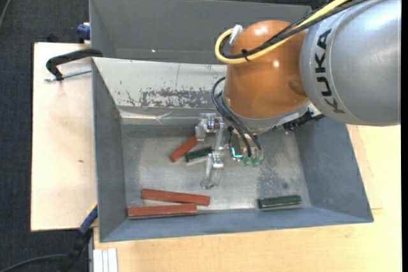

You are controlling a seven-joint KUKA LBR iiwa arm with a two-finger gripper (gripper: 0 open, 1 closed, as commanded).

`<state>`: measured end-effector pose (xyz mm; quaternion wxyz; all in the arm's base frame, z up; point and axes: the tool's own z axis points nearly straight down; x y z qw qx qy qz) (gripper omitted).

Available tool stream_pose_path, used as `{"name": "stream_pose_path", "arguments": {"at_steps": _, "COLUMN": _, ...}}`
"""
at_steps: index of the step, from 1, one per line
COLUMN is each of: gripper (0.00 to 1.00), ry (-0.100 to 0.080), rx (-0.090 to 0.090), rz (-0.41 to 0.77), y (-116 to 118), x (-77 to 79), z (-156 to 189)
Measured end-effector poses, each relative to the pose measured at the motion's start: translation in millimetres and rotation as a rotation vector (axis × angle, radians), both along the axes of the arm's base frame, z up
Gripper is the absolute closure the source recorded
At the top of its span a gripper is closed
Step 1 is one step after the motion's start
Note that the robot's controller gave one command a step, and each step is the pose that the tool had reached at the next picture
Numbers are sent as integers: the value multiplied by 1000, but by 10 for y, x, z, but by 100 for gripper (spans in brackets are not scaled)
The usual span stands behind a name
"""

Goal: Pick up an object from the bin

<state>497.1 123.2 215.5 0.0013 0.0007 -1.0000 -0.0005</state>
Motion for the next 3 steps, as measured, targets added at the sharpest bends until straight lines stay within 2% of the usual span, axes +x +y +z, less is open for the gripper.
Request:
{"name": "stream_pose_path", "arguments": {"at_steps": 1, "gripper": 0, "ry": -6, "rx": 1, "rz": -150, "y": -37, "x": 406, "z": -1412}}
{"name": "stream_pose_path", "arguments": {"at_steps": 2, "gripper": 0, "ry": -13, "rx": 1, "rz": -118, "y": -174, "x": 1080, "z": -1440}}
{"name": "stream_pose_path", "arguments": {"at_steps": 3, "gripper": 100, "ry": -7, "rx": 2, "rz": -117, "y": -164, "x": 1054, "z": -1440}}
